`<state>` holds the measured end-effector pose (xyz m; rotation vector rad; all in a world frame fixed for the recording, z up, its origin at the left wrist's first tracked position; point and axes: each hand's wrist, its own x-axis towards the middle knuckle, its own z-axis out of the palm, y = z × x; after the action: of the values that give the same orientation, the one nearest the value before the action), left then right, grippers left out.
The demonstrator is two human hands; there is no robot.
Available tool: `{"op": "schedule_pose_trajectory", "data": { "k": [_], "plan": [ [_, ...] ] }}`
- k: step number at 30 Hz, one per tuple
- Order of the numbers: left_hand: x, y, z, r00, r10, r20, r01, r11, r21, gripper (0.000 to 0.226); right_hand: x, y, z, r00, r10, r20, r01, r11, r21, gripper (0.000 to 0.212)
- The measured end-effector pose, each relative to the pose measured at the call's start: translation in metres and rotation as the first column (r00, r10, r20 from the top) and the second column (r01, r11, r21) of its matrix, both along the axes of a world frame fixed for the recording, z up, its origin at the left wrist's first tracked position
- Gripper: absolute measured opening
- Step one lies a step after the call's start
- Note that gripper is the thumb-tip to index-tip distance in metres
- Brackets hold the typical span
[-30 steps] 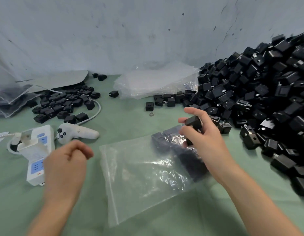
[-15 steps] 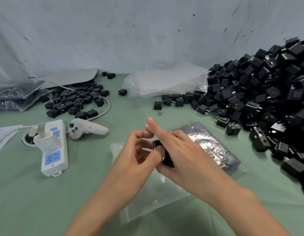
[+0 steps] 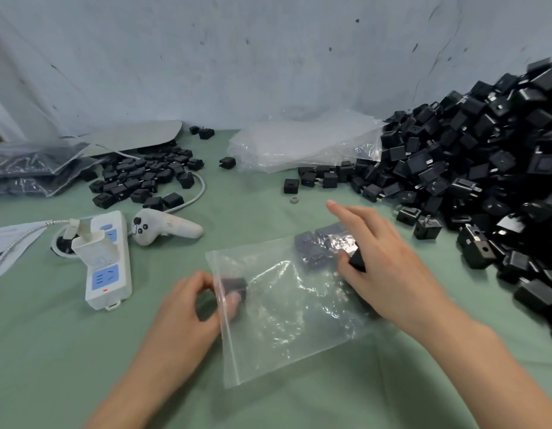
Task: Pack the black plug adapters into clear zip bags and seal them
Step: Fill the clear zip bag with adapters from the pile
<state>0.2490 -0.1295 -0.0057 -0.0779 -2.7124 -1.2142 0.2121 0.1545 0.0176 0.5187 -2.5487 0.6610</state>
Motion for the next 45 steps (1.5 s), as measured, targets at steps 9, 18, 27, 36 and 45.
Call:
{"op": "schedule_pose_trajectory", "data": {
  "k": [9, 18, 27, 36, 45],
  "plan": [
    [0.001, -0.008, -0.002, 0.975, -0.167, -0.149, 0.118, 0.949, -0.293, 0.030, 0.000, 0.014, -0.013, 0.987, -0.159, 0.005, 0.159, 0.987, 0.025, 0.061],
    [-0.026, 0.017, 0.001, 0.949, -0.312, -0.043, 0.267, 0.871, -0.412, 0.029, -0.007, 0.023, -0.019, 0.955, -0.288, 0.069, 0.279, 0.954, 0.112, 0.039],
    [-0.049, 0.054, 0.007, 0.894, -0.428, -0.135, 0.342, 0.845, -0.411, 0.032, -0.011, 0.026, -0.009, 0.949, -0.299, 0.097, 0.264, 0.926, 0.270, 0.025],
    [-0.057, 0.068, 0.001, 0.856, -0.499, -0.138, 0.428, 0.832, -0.354, 0.031, -0.015, 0.028, -0.001, 0.946, -0.286, 0.153, 0.230, 0.923, 0.308, 0.025],
    [-0.061, 0.083, 0.001, 0.881, -0.467, 0.076, 0.473, 0.862, -0.181, 0.018, -0.015, 0.025, 0.004, 0.934, -0.293, 0.205, 0.216, 0.919, 0.330, 0.025]
  ]
}}
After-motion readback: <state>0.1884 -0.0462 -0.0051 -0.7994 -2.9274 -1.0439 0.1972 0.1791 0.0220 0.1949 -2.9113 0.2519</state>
